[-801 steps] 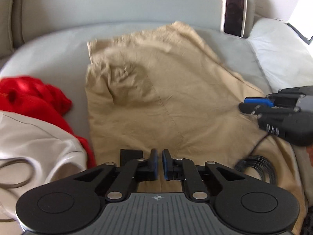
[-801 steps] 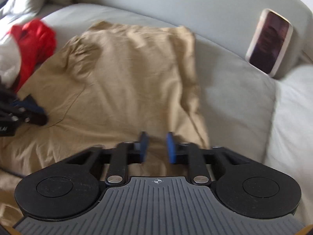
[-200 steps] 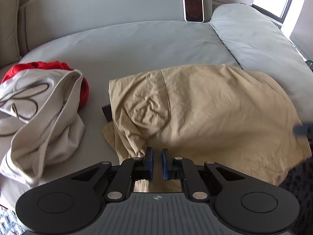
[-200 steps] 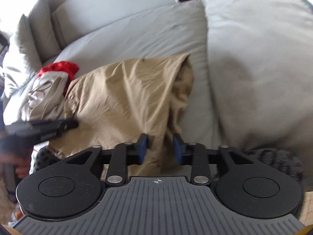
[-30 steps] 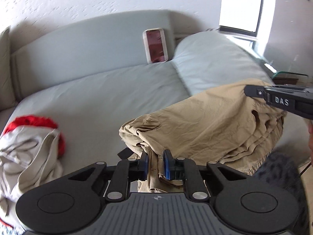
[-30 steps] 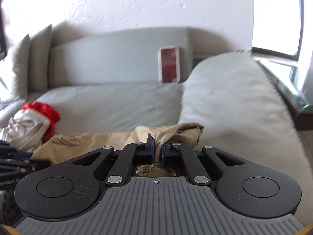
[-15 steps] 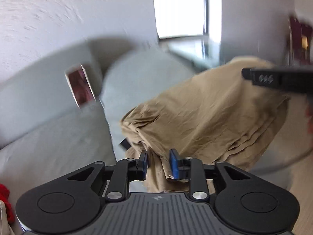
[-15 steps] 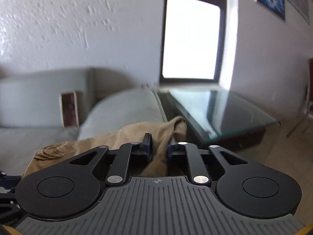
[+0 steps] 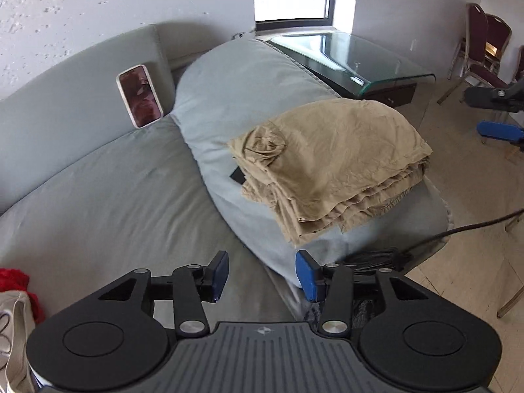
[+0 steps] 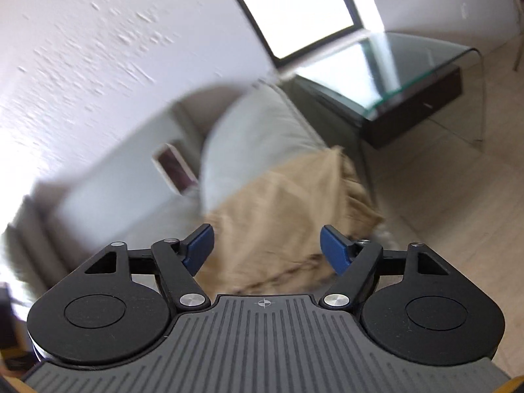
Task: Fold clothes
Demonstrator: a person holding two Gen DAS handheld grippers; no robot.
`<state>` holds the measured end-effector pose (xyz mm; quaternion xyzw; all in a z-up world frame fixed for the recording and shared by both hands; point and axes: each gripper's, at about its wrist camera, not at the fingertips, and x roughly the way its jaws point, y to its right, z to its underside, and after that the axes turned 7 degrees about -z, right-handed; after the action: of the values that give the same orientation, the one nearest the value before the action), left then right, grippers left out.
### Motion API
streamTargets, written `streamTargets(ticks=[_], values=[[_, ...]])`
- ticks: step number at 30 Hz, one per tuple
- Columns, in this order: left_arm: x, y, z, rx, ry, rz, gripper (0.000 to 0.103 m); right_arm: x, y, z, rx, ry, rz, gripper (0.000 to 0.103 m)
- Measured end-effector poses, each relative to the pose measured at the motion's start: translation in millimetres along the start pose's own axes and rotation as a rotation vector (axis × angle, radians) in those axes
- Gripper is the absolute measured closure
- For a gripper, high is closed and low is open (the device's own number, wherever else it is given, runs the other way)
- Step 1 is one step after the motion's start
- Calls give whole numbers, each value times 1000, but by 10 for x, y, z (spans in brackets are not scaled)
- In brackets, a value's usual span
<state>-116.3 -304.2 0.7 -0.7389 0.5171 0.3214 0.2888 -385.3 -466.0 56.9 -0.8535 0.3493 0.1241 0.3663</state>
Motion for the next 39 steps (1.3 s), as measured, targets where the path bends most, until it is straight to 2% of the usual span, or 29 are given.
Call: streamTargets(ticks=[2,4,6,7,9,12,14,21,26,32,39], values=[[-199,-137,3,-94,27,-4,47,-157,-190,-28,-19,25,-15,13],[-390,-197,2,-178,61,-5,31,-286,-390,-41,-52,39,0,4],[-560,-179,23,-242,88,1,24,-360,-590,-11,-101,10,48,0],[-621,-140,39,-258,86,9,16,-392,-689,9,-128,-9,73,0],[-705,-44,69,-273,71,28,11,-459,-884,57,-181,-47,123,0],[-829,143,113,-248,43,54,10,-583,-1140,206,-261,-89,179,0],[-913,257,109,-223,37,67,8,-693,-1269,297,-296,-102,180,0],[-1298,561,-33,-116,113,63,2,-1216,-1476,295,-310,-88,197,0],[-1404,717,11,-143,118,80,1,-1427,-1490,265,-310,-63,233,0],[-1407,884,105,-97,103,69,1,-1487,-1430,364,-307,-79,259,0],[-1420,854,95,-120,125,67,1,-1491,-1402,405,-327,-89,266,0]])
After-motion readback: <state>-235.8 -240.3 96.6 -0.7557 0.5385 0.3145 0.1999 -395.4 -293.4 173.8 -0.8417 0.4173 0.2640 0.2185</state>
